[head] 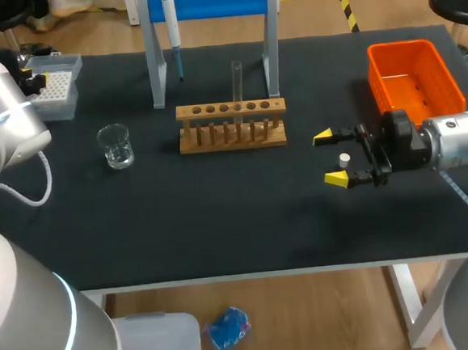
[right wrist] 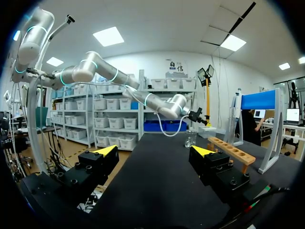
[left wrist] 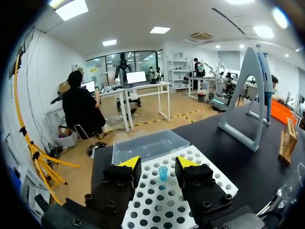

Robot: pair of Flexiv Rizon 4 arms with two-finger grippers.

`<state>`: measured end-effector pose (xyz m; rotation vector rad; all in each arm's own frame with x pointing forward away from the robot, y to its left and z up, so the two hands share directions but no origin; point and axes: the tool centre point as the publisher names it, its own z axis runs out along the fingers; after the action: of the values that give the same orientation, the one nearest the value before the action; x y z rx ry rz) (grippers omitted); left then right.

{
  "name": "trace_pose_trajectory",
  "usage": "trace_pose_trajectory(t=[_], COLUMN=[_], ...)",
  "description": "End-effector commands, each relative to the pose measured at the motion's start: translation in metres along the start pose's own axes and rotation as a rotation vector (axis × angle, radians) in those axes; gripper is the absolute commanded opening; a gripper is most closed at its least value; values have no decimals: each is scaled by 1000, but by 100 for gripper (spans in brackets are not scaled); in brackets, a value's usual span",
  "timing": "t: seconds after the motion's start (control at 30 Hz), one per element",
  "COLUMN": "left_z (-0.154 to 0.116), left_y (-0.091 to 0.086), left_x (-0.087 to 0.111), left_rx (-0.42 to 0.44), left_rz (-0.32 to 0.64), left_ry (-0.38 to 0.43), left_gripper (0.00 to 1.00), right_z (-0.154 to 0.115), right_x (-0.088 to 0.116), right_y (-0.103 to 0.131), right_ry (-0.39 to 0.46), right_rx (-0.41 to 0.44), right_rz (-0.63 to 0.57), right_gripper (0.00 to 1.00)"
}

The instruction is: Invert the test tube, pick up the pipette, mount the tip to pipette, aspirate from beaker and dispense into the tube, eject the tip, return the pipette, and cap with the stopper.

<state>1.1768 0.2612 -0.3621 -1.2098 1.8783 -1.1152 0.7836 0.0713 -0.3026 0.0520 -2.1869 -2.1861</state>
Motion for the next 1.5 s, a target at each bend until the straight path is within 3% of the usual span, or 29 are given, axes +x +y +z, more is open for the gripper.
trace_pose_trajectory(t=[0.03, 0.13, 0.17, 0.43, 1.1, 1.5], left_z=[5, 5, 5, 5, -8, -24], left_y=[1, 2, 2, 3, -8, -30], left_x=[-2, -2, -2, -3, 7, 12], left_rx=[-2, -5, -6, -5, 15, 39], left_rz=[1, 2, 2, 2, 24, 71], left_ry=[0, -1, -1, -3, 4, -14], left_gripper=[38, 27, 19, 0, 0, 0], right_z=[0, 0, 0, 0, 0, 0], right_x=[1, 1, 1, 1, 1, 1], right_y=[0, 0, 0, 0, 0, 0], right_ry=[0, 0, 0, 0, 0, 0], right_rx=[0, 0, 0, 0, 0, 0], right_rz=[-1, -1, -1, -1, -1, -1], right_gripper=[100, 100, 100, 100, 100, 100])
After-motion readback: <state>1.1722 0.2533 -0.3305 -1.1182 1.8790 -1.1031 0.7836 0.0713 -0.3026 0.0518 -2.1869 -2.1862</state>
